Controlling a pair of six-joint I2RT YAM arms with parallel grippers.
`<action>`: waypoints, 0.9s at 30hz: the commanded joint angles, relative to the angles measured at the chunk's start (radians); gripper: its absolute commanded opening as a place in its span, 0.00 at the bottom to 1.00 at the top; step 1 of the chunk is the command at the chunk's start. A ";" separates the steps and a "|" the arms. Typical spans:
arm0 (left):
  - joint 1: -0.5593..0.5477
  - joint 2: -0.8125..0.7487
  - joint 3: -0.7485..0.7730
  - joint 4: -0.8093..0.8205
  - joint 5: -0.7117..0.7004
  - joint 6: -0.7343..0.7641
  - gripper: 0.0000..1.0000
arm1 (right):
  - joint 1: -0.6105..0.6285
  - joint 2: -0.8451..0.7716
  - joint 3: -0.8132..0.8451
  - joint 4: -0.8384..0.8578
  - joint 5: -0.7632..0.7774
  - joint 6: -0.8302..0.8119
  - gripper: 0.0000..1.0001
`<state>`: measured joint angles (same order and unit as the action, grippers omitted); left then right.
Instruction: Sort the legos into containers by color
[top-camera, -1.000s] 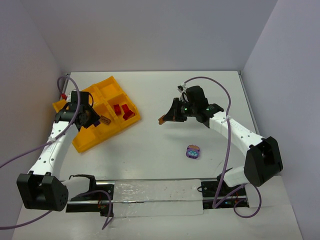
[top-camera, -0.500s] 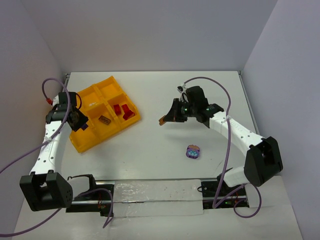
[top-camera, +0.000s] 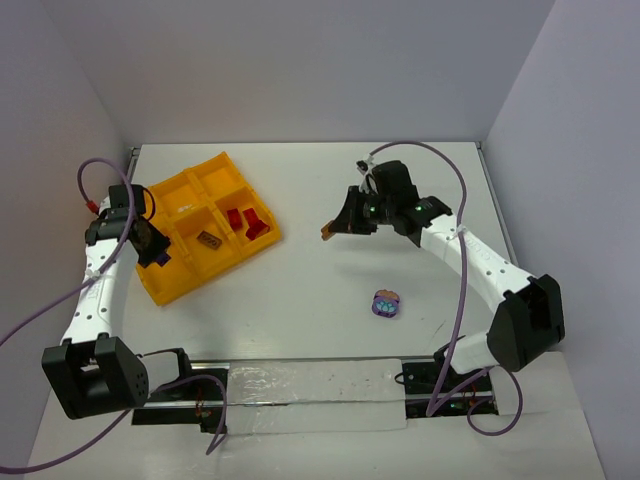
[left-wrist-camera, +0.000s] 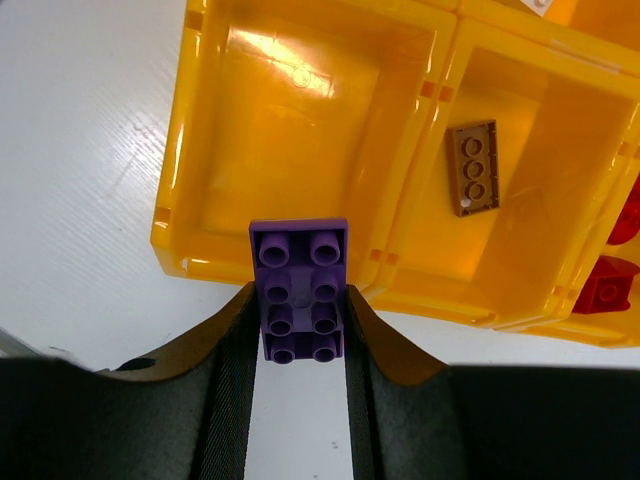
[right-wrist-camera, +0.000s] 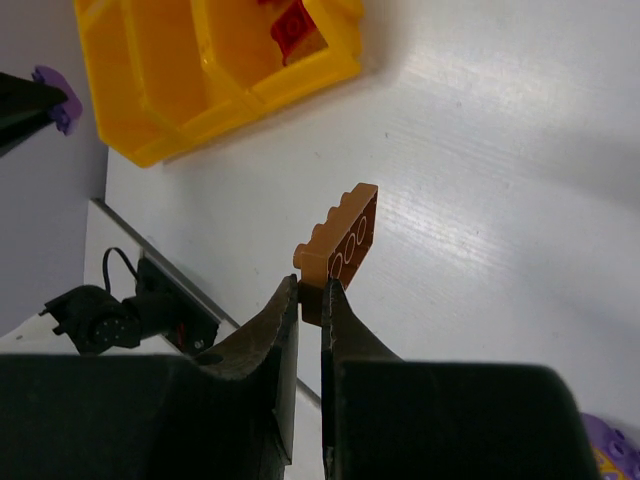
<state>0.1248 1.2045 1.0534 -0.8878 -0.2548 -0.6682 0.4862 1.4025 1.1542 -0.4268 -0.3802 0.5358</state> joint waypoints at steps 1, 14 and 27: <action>0.007 -0.008 0.015 -0.006 0.053 -0.002 0.00 | -0.005 0.038 0.115 -0.078 0.069 -0.059 0.00; 0.007 -0.051 -0.070 0.070 0.100 -0.079 0.00 | 0.000 0.179 0.154 -0.059 0.135 -0.189 0.00; 0.007 -0.071 -0.002 -0.027 -0.036 -0.164 0.00 | 0.025 0.059 -0.006 0.149 0.221 -0.376 0.00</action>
<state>0.1265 1.1331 0.9864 -0.8617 -0.2256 -0.7961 0.4925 1.5469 1.1924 -0.4025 -0.1942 0.2450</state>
